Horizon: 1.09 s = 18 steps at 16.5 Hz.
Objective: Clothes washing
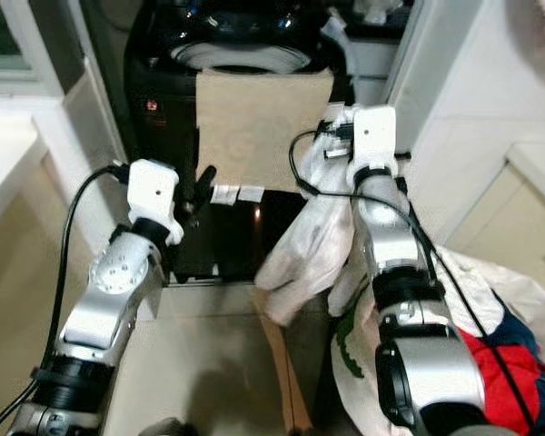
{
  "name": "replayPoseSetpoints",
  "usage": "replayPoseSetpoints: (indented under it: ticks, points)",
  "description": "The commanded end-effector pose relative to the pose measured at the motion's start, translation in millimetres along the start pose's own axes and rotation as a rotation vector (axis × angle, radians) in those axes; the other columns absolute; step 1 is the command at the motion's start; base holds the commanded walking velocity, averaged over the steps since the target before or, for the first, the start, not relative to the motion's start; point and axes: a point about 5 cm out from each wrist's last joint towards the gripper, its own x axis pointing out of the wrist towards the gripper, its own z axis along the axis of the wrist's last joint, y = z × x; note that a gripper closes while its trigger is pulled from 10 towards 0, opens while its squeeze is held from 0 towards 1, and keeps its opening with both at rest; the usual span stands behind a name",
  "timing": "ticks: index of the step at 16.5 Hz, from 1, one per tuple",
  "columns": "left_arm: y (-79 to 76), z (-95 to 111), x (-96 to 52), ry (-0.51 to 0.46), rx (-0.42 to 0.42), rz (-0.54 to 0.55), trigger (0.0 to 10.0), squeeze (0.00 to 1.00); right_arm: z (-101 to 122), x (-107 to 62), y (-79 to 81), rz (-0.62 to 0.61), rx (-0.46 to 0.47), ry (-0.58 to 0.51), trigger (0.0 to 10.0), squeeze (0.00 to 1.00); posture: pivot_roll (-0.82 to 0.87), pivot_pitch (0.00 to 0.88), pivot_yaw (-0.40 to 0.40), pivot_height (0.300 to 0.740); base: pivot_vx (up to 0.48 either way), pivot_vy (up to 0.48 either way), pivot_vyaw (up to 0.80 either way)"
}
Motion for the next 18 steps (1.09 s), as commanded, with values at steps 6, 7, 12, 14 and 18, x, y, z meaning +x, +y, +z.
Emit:
replayPoseSetpoints:
  ticks: [6,7,12,14,18]
  points:
    - [9.3,13.4,4.4,-0.064,-0.074,0.103,10.0,0.0,56.7,11.6,-9.8,-0.045,-0.064,-0.267,0.0,0.0,-0.05,0.0,-0.036,0.74,0.454,0.0,0.0]
    - [10.4,22.4,8.8,-0.085,-0.068,0.11,10.0,0.0,77.4,16.2,-13.2,-0.051,-0.087,-0.338,0.0,0.0,-0.05,0.0,-0.044,0.74,0.446,0.0,0.0]
    - [8.7,40.0,17.8,-0.134,-0.044,0.076,10.0,0.0,91.8,22.2,-21.0,-0.07,-0.088,-0.374,0.0,0.0,-0.05,0.0,-0.05,0.74,0.445,0.0,0.0]
    - [9.0,47.2,21.3,-0.158,-0.039,0.071,10.0,0.0,90.4,23.5,-22.0,-0.077,-0.087,-0.364,0.0,0.0,-0.05,0.0,-0.053,0.74,0.444,0.0,0.0]
    - [9.9,48.6,20.7,-0.17,-0.019,0.08,10.0,0.0,97.2,23.6,-19.6,-0.073,-0.091,-0.398,0.0,0.0,-0.05,0.0,-0.047,0.74,0.442,0.0,0.0]
